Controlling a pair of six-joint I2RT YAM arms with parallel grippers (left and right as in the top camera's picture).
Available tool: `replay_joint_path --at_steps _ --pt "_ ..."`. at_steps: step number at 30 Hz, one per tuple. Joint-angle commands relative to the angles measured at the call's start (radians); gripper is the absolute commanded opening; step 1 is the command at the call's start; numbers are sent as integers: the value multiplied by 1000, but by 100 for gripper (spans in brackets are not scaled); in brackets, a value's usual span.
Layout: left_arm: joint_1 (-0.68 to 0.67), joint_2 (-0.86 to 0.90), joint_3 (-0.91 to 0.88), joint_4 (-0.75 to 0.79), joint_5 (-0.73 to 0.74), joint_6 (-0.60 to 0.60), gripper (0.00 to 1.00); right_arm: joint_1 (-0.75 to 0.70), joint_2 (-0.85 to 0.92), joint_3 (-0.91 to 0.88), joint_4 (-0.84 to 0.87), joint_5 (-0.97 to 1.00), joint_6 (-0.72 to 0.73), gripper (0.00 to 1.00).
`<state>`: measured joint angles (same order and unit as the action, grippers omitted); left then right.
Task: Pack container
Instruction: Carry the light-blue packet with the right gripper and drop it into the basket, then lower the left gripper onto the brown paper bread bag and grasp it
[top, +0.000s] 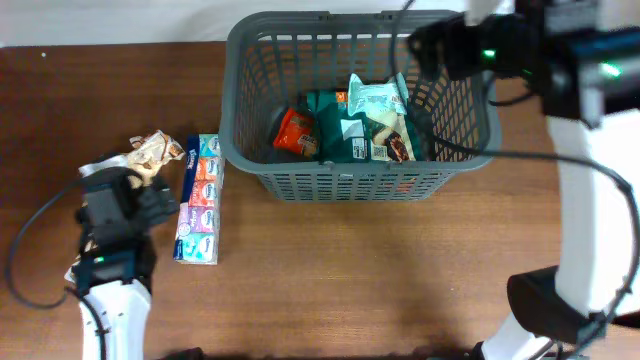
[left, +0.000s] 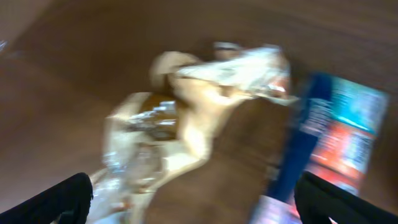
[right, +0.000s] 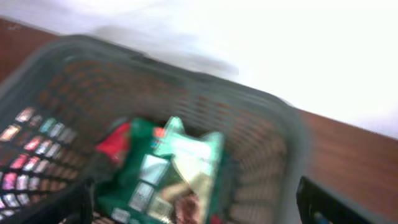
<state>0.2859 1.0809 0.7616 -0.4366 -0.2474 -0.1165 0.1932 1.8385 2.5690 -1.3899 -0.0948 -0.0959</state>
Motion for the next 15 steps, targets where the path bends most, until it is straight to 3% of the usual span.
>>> replay_joint_path --at_steps 1,7,11,15 --pt "150 55 18 -4 27 -2 99 -36 -15 94 -74 179 53 99" --pt "408 243 18 23 167 16 99 -85 -15 139 -164 179 53 99" --pt "454 331 18 108 352 232 99 -89 -15 139 -187 178 53 99" --pt "428 337 20 139 373 476 100 -89 -14 139 -200 179 52 99"
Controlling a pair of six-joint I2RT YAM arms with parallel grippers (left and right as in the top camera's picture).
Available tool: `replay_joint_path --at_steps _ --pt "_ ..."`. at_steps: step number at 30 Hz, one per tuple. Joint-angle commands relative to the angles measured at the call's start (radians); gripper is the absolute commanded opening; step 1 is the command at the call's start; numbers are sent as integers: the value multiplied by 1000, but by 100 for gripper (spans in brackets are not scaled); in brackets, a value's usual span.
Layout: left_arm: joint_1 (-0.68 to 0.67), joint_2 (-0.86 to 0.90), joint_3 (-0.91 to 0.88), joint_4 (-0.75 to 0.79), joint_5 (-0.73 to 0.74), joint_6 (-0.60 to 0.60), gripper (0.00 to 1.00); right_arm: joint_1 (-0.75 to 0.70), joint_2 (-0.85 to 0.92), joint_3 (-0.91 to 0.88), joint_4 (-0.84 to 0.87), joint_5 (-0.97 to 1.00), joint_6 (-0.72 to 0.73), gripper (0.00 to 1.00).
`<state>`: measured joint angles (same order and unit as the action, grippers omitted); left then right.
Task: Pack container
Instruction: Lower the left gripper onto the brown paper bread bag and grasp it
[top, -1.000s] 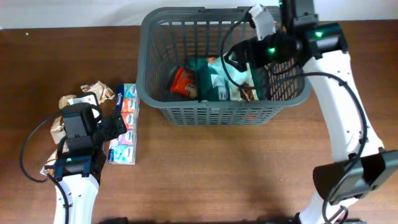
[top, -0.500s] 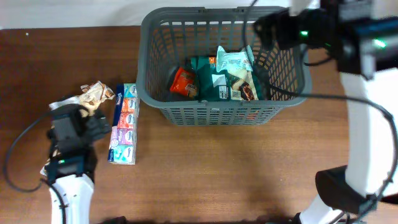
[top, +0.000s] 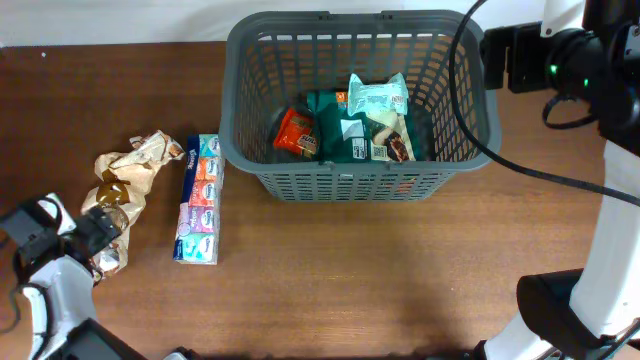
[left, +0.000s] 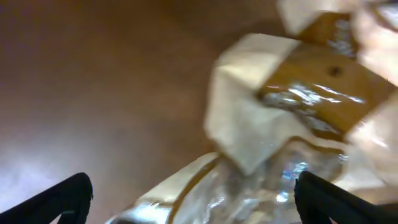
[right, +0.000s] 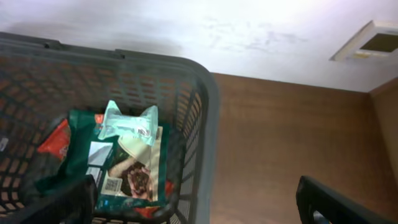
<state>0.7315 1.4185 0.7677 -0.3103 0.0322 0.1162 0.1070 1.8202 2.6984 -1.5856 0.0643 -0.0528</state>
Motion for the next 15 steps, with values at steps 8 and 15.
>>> replay_joint_path --at_steps 8,15 --pt "-64 10 17 33 92 357 100 -3 4 10 -16 19 9 99" --pt "-63 110 17 34 77 357 91 -3 4 10 -35 19 9 99"
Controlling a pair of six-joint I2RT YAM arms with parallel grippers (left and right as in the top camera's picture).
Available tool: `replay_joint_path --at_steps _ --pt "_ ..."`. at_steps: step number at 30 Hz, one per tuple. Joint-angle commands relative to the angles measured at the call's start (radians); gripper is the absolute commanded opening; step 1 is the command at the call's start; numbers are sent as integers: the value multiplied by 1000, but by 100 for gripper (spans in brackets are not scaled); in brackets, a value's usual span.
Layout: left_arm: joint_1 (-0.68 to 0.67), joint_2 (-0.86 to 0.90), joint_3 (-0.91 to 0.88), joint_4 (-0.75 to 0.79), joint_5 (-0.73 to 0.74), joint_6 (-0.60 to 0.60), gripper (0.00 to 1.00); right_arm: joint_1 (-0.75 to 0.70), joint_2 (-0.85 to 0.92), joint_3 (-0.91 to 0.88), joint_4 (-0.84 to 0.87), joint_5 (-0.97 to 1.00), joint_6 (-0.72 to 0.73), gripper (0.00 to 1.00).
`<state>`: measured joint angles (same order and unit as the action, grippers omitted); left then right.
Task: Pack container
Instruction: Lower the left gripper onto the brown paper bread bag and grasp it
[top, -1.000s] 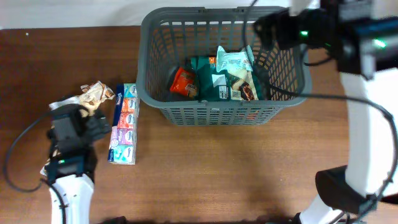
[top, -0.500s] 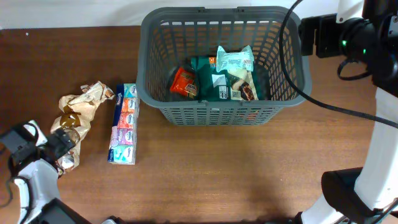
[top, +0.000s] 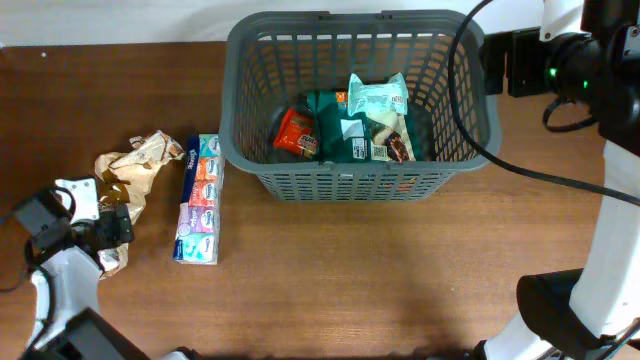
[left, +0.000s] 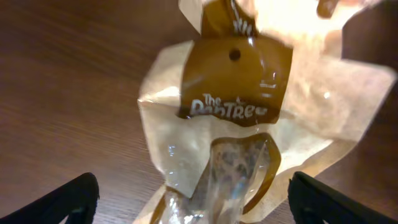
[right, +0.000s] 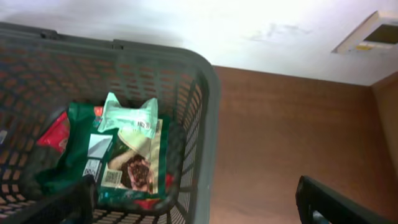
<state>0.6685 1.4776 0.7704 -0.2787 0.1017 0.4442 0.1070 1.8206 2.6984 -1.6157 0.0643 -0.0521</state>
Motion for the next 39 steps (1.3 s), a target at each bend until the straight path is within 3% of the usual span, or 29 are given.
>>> replay_joint_path --at_steps 1,8,13,14,15,16,17,25,34,39 --pt "0 68 14 3 7 29 91 -3 3 10 -10 19 8 99" --pt "0 175 14 6 7 29 89 -3 3 10 -30 19 9 99" --pt "0 241 14 14 7 29 72 -3 3 10 -32 19 9 99" --pt "0 251 14 14 7 29 59 -3 3 10 -33 19 9 99" --pt "0 258 14 14 7 29 41 -3 3 10 -35 19 9 99" --pt "0 259 14 14 7 29 16 -3 3 10 -38 19 9 99" --pt "0 259 14 18 8 29 2 -3 3 10 -40 19 9 99" --pt "-13 149 97 16 63 29 1 -3 3 10 -46 32 8 99" --pt "-42 -123 520 2 182 28 1 -3 -10 11 -42 61 9 99" --pt "-107 -160 733 2 360 13 1 -3 -63 11 -21 61 14 99"
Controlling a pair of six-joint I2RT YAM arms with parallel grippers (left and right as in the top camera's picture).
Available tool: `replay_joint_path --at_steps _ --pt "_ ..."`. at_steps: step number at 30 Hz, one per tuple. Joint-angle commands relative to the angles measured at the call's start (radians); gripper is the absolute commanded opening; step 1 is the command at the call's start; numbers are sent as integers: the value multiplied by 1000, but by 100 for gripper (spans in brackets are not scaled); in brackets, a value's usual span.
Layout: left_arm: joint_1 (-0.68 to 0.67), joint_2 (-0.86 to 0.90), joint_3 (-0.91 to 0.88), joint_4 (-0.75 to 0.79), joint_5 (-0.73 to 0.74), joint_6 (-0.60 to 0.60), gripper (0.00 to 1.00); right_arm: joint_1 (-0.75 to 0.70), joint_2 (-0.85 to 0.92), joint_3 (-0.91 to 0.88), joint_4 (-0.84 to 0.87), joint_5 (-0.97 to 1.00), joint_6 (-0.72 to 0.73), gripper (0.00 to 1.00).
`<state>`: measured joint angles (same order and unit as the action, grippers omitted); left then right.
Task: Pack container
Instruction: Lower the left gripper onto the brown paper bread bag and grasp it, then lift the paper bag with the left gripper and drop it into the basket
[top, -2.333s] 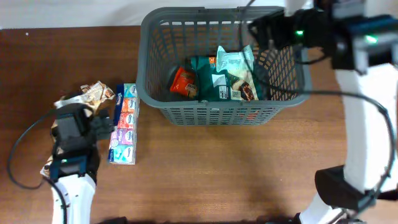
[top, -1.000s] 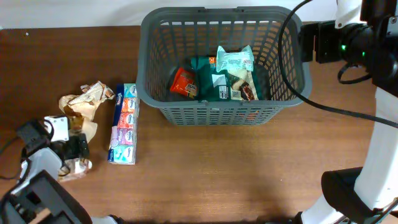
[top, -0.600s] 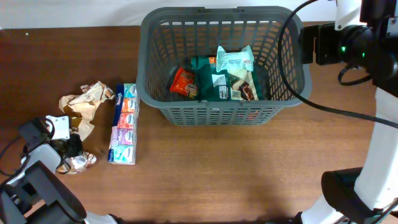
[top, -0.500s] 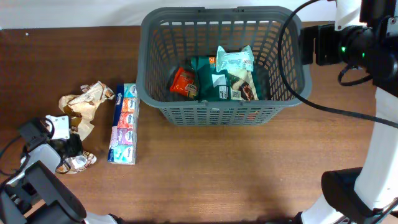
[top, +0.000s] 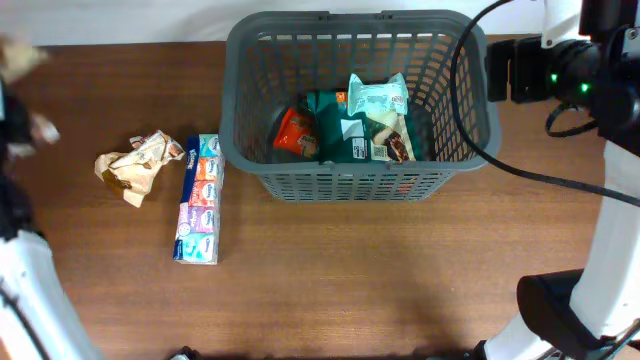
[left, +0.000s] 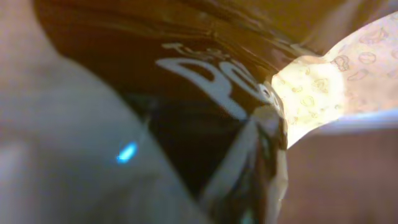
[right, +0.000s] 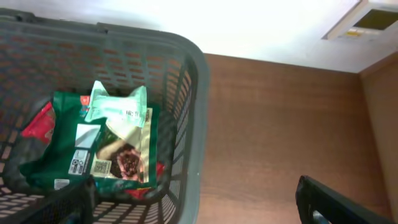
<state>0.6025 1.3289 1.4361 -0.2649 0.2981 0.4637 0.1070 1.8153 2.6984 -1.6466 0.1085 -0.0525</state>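
The grey basket (top: 236, 110) stands at the back and holds a green bag (top: 340, 138), a mint pouch (top: 378, 98) and a red pack (top: 295, 128). A crumpled cream snack bag (top: 135, 165) and a long tissue pack (top: 200, 198) lie on the table to its left. A brown and cream snack bag (left: 205, 81) fills the left wrist view, right against the camera, hiding the left fingers. In the overhead view it is a cream blur (top: 22, 55) at the far left edge, off the table. My right gripper (right: 199, 208) hangs open by the basket's right rim (right: 189, 124).
The white left arm (top: 30, 290) runs along the table's left edge. The right arm's post and base (top: 560, 300) stand at the right. A black cable (top: 470, 100) hangs over the basket's right side.
The brown and cream bag lay on the table under my open left gripper; now it is off the table, at the far left against the wrist camera. The right gripper barely moved.
My left gripper was open over the snack bags beside the tissue pack, then lower left of them, then over the brown bag's label. Now that bag is off the table. The right gripper was above the basket, then at its right rim, where it stays.
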Motion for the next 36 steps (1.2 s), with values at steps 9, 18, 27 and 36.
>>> replay_joint_path --at_steps 9,18,27,36 --pt "-364 48 106 -29 380 -5 1 -3 -270 11 27 188 180 99" --pt "-634 287 106 65 379 -5 1 -3 -505 -28 -52 453 330 99" --pt "-815 497 106 93 379 -5 1 -3 -695 -264 -52 447 373 99" --pt "-914 594 106 10 344 -5 100 -3 -747 -451 -49 471 403 99"
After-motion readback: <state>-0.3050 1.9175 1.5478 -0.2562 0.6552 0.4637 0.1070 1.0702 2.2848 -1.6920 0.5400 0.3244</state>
